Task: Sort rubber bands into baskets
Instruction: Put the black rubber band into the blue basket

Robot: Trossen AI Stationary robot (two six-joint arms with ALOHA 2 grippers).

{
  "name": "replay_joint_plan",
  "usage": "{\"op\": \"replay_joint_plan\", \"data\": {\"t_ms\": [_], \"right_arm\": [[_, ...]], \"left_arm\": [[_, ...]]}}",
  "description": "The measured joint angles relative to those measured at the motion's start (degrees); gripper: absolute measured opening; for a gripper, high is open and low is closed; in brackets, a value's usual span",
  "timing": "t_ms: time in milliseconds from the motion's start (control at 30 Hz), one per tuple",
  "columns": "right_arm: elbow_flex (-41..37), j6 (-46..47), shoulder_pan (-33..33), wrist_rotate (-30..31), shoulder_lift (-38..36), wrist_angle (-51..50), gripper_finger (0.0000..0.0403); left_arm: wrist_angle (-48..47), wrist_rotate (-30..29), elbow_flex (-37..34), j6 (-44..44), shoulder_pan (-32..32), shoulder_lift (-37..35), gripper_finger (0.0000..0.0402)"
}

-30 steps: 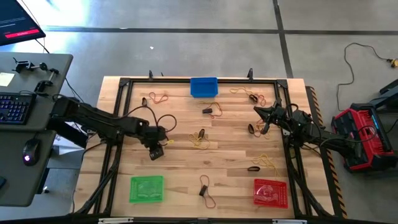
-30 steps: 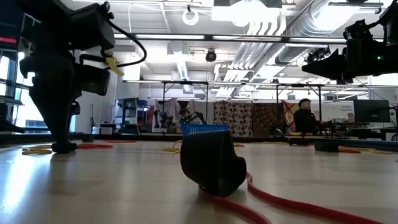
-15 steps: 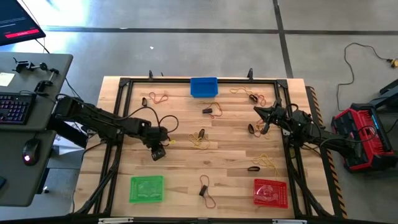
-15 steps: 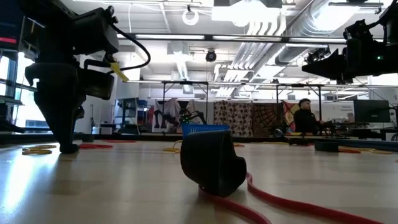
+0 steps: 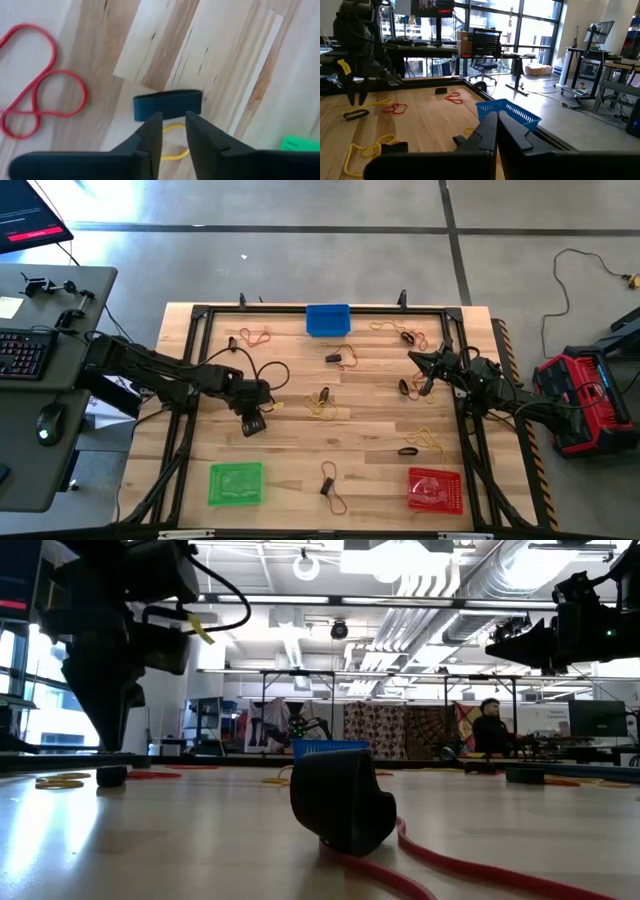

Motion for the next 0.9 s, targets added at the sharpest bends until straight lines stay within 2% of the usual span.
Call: {"op": "replay_joint_plan", "data": {"t_ms": [133, 300, 900], "right_arm": [[0.0, 0.0, 0.0, 0.0, 0.0, 0.0, 0.0000], [0.0, 0.0, 0.0, 0.0, 0.0, 0.0, 0.0000], [0.0, 0.0, 0.0, 0.0, 0.0, 0.0, 0.0000]], "left_arm": [[-2.6, -2.3, 0.0, -2.4, 0.1, 0.3, 0.0116], [0.7, 0.1, -1.8, -2.5, 1.8, 0.4, 0.0139], [9.1, 5.6, -7.4, 1.0, 6.4, 0.7, 0.0121]]}}
